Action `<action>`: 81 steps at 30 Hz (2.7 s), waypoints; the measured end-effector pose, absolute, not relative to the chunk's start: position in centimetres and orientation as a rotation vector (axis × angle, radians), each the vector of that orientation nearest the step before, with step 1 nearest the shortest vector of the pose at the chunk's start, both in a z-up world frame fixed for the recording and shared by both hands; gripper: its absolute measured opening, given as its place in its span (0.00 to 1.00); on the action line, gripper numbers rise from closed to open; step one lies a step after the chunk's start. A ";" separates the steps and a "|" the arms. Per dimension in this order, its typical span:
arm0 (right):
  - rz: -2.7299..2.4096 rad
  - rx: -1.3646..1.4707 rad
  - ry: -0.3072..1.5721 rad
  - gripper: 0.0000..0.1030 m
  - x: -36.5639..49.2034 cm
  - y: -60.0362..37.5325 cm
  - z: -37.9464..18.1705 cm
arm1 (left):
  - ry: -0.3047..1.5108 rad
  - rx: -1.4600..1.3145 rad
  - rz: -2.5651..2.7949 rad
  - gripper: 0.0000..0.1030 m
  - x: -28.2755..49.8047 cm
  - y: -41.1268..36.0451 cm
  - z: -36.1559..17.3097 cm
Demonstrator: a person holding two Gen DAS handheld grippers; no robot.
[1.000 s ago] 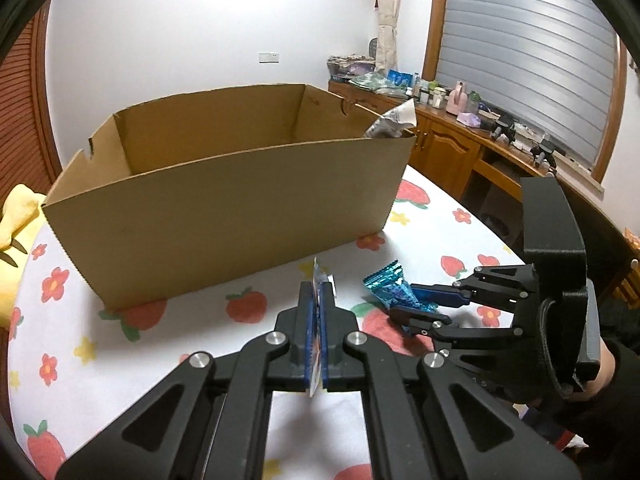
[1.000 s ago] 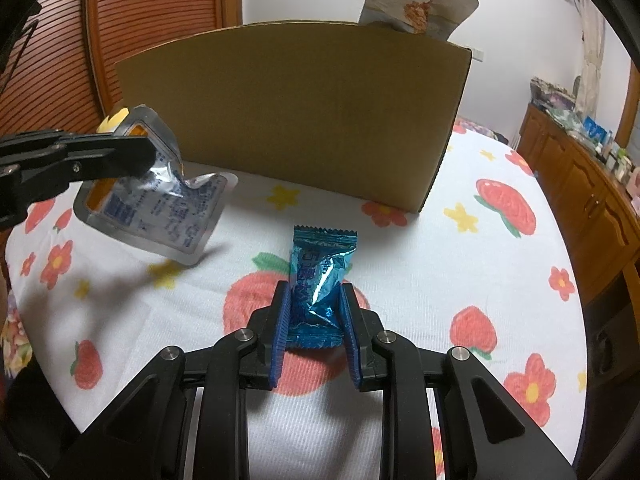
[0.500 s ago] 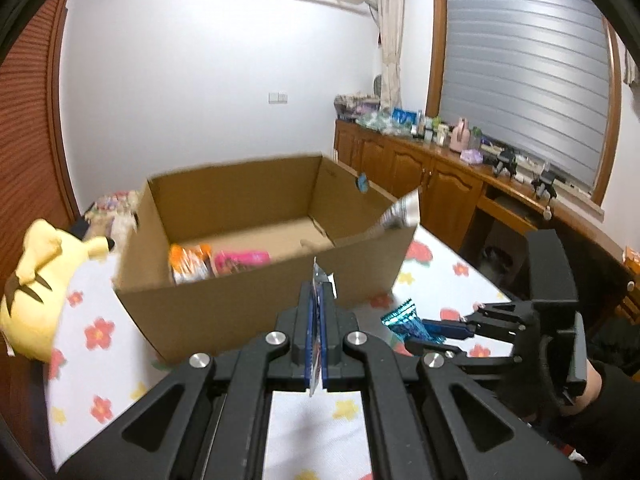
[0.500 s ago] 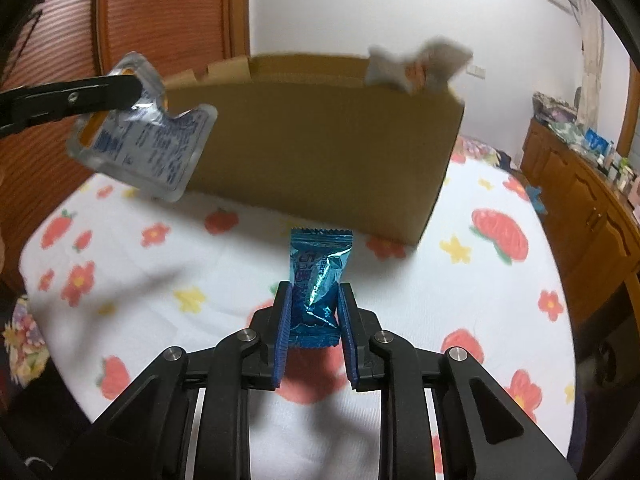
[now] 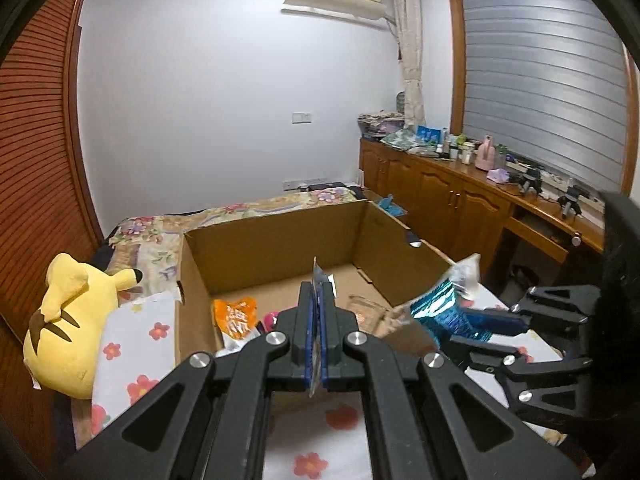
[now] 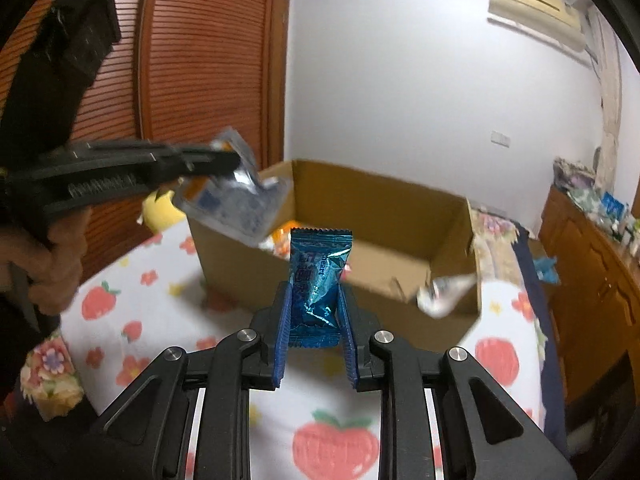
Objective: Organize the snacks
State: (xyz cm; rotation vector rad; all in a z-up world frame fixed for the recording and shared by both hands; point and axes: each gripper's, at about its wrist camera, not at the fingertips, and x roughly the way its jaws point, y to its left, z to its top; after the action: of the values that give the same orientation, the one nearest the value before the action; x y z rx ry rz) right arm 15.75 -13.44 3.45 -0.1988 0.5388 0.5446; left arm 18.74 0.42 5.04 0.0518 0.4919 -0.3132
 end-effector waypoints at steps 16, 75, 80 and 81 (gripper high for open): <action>0.493 -0.187 0.580 0.21 23.2 -10.3 2.5 | 0.570 0.036 -0.211 0.02 24.4 1.3 0.7; 0.290 -0.045 0.401 0.91 9.9 -15.8 5.1 | 0.435 0.050 -0.052 0.87 7.0 0.7 2.1; 0.289 -0.036 0.409 0.91 9.8 -15.9 4.9 | 0.436 0.048 -0.048 0.87 6.7 0.8 1.8; 0.287 -0.037 0.409 0.91 9.8 -15.9 4.9 | 0.438 0.046 -0.049 0.87 6.7 0.8 1.8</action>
State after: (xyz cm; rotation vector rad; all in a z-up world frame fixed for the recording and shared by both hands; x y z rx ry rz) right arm 9.82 -15.89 4.88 -0.0369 0.4090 0.2868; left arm 6.68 0.76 1.80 0.0458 0.4382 -0.0486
